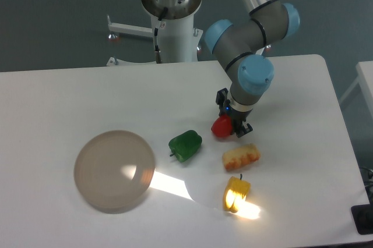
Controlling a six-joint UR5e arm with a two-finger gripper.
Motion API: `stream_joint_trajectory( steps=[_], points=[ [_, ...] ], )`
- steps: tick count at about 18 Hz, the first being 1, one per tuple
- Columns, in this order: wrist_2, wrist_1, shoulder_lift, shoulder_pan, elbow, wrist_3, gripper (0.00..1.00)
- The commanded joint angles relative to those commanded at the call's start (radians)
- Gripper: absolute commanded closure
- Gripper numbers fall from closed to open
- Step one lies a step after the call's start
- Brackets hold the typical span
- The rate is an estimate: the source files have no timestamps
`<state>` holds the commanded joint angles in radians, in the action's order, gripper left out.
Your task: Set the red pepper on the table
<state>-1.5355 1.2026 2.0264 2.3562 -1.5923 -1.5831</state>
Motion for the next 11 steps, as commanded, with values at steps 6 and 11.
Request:
stream_joint_trajectory(
  steps=[6, 11],
  points=[
    [0.000, 0.000, 0.003, 0.000, -0.003, 0.002, 0.50],
    [0.000, 0.000, 0.003, 0.000, -0.002, 0.000, 0.46]
  ],
)
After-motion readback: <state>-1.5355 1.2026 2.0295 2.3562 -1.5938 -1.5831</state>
